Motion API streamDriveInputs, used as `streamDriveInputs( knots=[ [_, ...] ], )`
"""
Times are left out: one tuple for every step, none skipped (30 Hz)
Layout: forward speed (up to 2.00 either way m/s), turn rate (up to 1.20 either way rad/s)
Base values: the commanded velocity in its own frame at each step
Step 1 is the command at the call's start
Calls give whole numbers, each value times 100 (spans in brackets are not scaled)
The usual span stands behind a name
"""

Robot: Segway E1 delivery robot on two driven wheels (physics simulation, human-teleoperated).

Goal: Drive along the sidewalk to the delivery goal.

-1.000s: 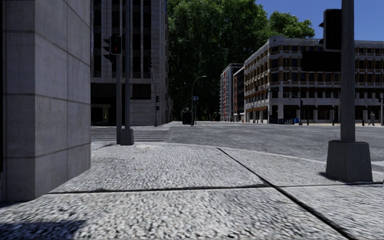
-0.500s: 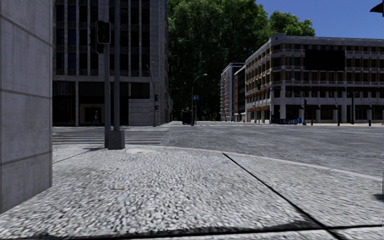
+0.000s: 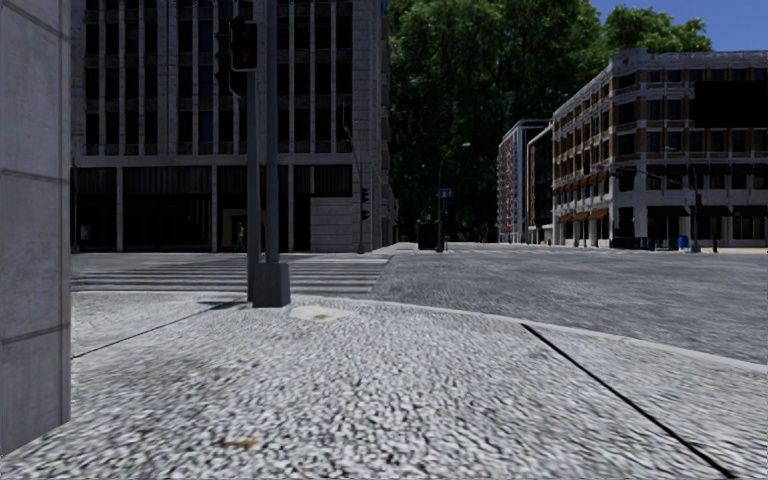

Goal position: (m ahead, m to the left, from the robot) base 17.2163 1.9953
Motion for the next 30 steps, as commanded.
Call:
streamDriveInputs(
  knots=[
    [161,46],
    [161,46],
    [161,46],
    [161,46],
    [161,46],
    [161,46],
    [161,46],
    [161,46],
    [161,46],
    [161,46],
    [161,46],
    [161,46],
    [161,46],
    [161,46],
    [161,46],
    [161,50],
    [161,50],
    [161,52],
    [161,54],
    [161,56],
    [161,56],
    [161,58],
    [161,61],
    [161,62],
    [161,62],
    [161,65],
    [161,66],
    [161,68],
    [161,68],
    [161,68]
  ],
)
